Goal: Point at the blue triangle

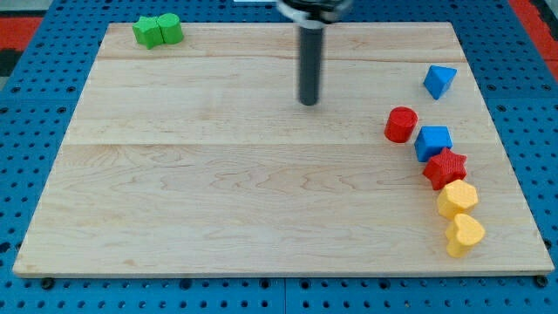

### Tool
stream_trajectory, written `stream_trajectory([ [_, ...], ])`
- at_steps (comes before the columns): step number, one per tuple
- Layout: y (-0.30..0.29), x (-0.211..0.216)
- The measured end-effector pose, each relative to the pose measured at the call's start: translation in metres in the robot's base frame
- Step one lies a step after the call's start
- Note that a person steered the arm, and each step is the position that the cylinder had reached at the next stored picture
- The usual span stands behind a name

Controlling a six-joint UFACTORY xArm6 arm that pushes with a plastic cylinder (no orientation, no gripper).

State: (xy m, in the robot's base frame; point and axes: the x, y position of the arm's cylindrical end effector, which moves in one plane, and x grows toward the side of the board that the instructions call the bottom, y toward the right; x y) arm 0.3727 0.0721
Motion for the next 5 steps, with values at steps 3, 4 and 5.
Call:
stream_trajectory([
  [3, 0.053, 0.003],
  [4, 0.062, 0.008],
  [5, 0.095, 0.009],
])
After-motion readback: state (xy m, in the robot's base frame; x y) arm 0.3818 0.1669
